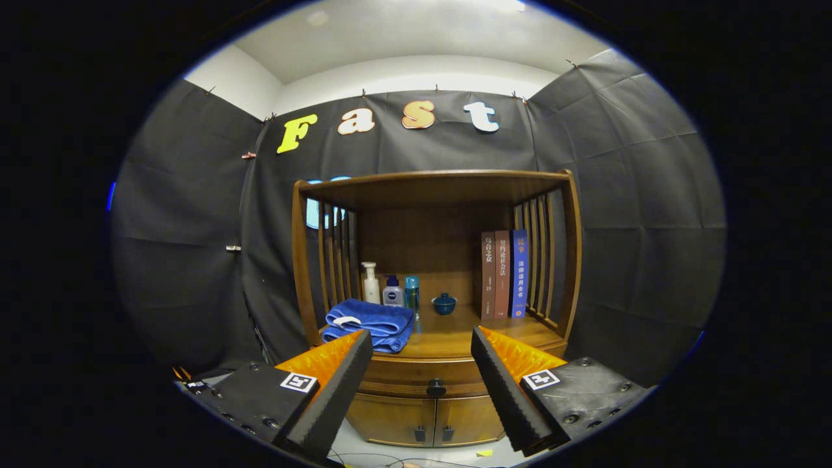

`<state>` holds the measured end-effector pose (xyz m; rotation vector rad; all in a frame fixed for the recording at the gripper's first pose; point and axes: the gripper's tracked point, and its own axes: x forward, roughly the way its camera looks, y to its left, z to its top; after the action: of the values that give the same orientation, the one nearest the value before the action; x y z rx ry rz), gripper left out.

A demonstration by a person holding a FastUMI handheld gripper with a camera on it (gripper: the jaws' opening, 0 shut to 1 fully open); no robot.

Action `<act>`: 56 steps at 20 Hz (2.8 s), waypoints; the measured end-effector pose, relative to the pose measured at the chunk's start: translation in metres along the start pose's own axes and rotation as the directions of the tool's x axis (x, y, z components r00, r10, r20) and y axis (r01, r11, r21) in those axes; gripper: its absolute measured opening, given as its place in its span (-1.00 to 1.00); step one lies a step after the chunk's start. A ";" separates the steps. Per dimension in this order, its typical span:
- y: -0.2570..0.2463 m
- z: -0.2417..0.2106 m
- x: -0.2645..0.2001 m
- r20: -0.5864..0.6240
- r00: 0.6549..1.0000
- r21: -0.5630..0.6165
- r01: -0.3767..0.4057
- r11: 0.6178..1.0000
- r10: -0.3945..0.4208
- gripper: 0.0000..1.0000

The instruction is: Pull open the drawer, take out the items inside it, and place them on the countertop above the cabinet.

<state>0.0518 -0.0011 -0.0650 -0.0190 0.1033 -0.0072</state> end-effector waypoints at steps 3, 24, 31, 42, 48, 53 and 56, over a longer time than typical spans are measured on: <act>-0.004 -0.034 0.027 -0.051 0.999 0.028 0.009 1.000 -0.008 0.98; -0.041 -0.247 0.153 -0.336 0.939 0.030 0.085 0.996 -0.070 0.74; -0.041 -0.254 0.153 -0.332 0.942 0.048 0.078 0.996 -0.058 0.05; -0.041 -0.253 0.151 -0.377 0.924 0.027 0.079 0.996 -0.063 -0.29; -0.039 -0.250 0.110 -0.424 0.903 0.010 0.082 0.997 -0.070 -0.30; -0.035 -0.248 0.058 -0.451 0.890 0.021 0.085 0.996 -0.067 -0.30; -0.034 -0.246 0.033 -0.460 0.885 0.019 0.090 0.996 -0.071 -0.30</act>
<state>0.0586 -0.0399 -0.3124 0.0194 0.5794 -0.0976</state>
